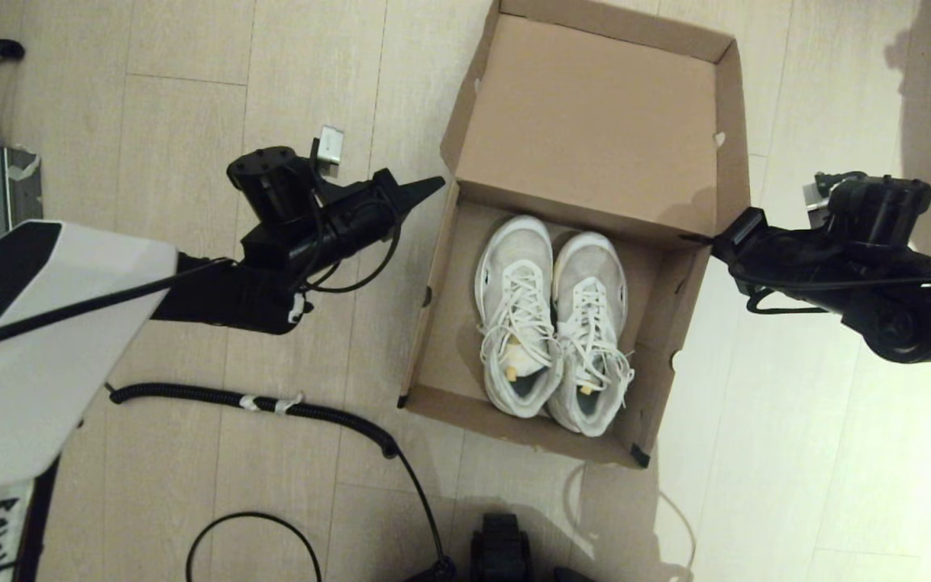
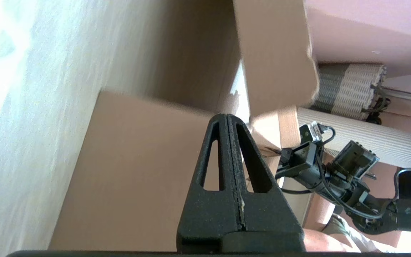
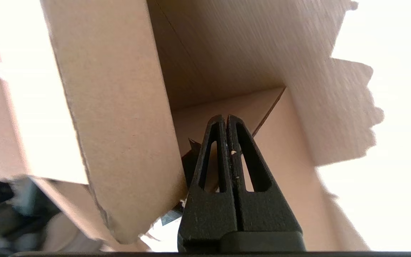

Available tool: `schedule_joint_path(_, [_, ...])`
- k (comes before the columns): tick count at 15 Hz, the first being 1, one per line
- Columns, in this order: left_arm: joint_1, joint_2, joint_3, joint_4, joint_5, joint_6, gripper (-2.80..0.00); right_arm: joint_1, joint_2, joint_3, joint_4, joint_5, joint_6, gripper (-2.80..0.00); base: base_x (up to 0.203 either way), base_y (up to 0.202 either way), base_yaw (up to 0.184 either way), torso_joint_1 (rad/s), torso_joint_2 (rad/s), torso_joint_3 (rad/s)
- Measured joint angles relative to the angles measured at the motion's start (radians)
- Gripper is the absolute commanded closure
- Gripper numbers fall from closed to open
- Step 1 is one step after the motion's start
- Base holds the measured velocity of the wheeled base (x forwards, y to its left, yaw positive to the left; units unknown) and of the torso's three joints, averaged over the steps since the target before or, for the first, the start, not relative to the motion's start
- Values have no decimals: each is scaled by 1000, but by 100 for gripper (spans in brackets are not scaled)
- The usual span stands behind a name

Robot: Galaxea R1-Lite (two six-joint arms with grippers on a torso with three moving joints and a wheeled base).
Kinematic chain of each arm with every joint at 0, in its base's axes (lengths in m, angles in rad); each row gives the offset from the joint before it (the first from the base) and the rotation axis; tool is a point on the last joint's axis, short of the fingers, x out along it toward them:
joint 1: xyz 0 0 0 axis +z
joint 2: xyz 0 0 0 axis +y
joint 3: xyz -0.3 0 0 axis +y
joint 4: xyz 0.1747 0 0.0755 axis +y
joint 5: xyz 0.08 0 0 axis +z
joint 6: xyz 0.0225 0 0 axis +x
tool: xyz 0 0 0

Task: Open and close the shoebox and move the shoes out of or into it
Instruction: Close the shoe box

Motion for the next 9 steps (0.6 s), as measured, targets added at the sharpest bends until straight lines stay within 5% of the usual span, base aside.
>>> schedule_joint_path(4, [32, -70, 167, -94, -6, 4, 0, 1, 36, -25, 0, -85, -99, 0, 0, 0, 0, 0, 0, 0])
schedule_joint_path(9, [42, -10, -22, -64, -8, 3, 0, -7, 1, 2, 3, -99, -110, 0, 0, 0, 0, 0, 0, 0])
